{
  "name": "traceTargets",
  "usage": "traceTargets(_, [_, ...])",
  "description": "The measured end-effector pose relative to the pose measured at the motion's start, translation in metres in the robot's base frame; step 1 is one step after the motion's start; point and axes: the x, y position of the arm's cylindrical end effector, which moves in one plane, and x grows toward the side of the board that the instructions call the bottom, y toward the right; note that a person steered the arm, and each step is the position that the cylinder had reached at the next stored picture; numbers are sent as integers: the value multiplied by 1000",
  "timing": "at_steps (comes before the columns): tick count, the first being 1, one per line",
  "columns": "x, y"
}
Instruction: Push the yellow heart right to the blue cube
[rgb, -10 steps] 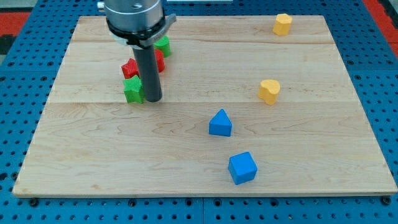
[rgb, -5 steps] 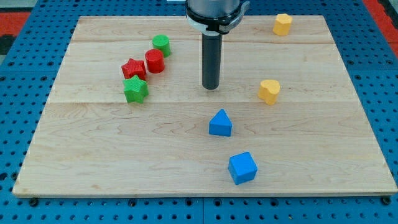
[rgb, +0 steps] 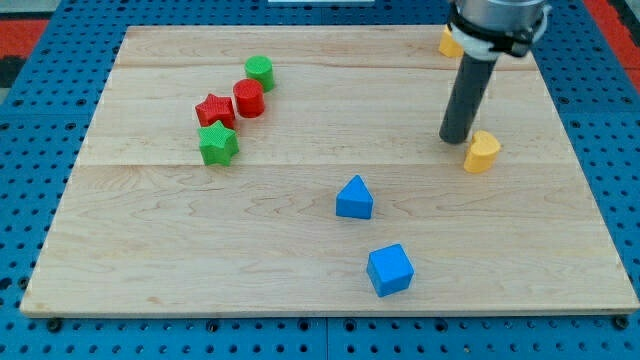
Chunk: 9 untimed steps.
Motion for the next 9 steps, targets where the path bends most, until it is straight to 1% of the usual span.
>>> traceTargets(1, [24, 36])
traceTargets(2, [73, 46])
traceTargets(4, [61, 45])
traceTargets(7, [61, 56])
traceTargets(8, [67, 68])
traceTargets(9, [90, 83])
